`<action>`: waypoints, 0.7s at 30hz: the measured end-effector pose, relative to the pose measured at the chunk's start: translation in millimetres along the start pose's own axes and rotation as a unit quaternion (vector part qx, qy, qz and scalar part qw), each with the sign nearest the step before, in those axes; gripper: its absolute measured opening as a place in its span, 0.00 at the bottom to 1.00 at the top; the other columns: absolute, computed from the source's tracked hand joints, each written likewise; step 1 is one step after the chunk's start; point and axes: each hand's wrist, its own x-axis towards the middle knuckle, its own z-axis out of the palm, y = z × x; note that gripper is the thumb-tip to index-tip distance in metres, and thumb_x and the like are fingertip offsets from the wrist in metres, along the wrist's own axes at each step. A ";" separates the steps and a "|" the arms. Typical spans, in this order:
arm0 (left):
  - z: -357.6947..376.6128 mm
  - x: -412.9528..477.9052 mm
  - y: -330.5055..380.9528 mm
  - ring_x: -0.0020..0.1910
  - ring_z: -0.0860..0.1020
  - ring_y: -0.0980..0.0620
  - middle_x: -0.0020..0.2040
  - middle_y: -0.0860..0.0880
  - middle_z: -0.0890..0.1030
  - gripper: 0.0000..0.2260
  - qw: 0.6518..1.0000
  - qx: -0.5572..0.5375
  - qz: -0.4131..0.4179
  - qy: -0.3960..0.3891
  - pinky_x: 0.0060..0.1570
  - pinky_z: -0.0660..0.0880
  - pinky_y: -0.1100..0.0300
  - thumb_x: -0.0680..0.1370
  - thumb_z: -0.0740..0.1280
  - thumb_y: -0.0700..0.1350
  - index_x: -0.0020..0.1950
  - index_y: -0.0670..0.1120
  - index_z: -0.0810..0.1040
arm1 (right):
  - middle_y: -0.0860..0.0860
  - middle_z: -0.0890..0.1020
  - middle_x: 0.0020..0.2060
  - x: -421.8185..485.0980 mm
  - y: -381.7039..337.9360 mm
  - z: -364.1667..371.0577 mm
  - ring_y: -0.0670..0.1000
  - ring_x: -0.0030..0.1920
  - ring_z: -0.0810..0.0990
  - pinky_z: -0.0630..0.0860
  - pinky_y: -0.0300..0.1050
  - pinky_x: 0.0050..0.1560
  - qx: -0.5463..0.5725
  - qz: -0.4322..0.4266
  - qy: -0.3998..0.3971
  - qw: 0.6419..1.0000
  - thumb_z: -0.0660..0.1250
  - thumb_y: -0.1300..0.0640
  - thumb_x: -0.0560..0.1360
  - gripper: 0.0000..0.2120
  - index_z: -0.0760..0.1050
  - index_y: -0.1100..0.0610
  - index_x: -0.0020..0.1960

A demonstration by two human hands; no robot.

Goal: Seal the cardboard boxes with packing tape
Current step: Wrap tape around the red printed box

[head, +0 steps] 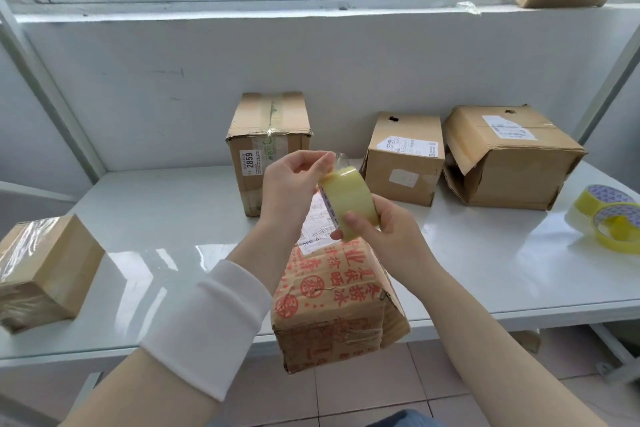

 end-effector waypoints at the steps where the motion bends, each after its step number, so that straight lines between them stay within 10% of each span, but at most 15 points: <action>1: -2.6 -0.3 3.5 0.39 0.79 0.55 0.37 0.51 0.82 0.03 0.999 0.024 0.027 0.008 0.44 0.77 0.61 0.73 0.72 0.44 0.40 0.49 0.82 | 0.48 0.84 0.34 -1.3 -0.1 2.9 0.45 0.37 0.84 0.78 0.37 0.40 0.004 0.004 0.012 1.000 0.66 0.50 0.73 0.06 0.76 0.51 0.48; 10: -22.6 11.4 38.0 0.34 0.78 0.63 0.30 0.61 0.81 0.08 0.983 0.142 0.115 0.032 0.44 0.74 0.67 0.71 0.74 0.47 0.34 0.56 0.80 | 0.47 0.83 0.28 1.5 -34.3 17.0 0.43 0.30 0.81 0.77 0.49 0.35 -0.043 0.028 0.055 0.997 0.64 0.47 0.75 0.10 0.76 0.53 0.43; 15: -24.9 15.3 44.5 0.33 0.78 0.64 0.29 0.62 0.81 0.09 0.982 0.140 0.127 0.022 0.42 0.74 0.65 0.72 0.74 0.48 0.33 0.58 0.80 | 0.47 0.81 0.26 -0.4 -25.1 17.4 0.39 0.24 0.78 0.71 0.31 0.26 -0.056 0.072 0.044 0.995 0.62 0.46 0.75 0.18 0.75 0.61 0.41; 21: -34.6 29.7 38.9 0.32 0.78 0.66 0.28 0.62 0.80 0.06 0.983 0.139 0.116 -0.005 0.44 0.74 0.67 0.72 0.73 0.47 0.36 0.54 0.80 | 0.45 0.85 0.42 -8.4 -5.7 4.1 0.44 0.46 0.82 0.79 0.48 0.51 -0.128 0.076 -0.094 0.984 0.68 0.50 0.74 0.11 0.75 0.50 0.55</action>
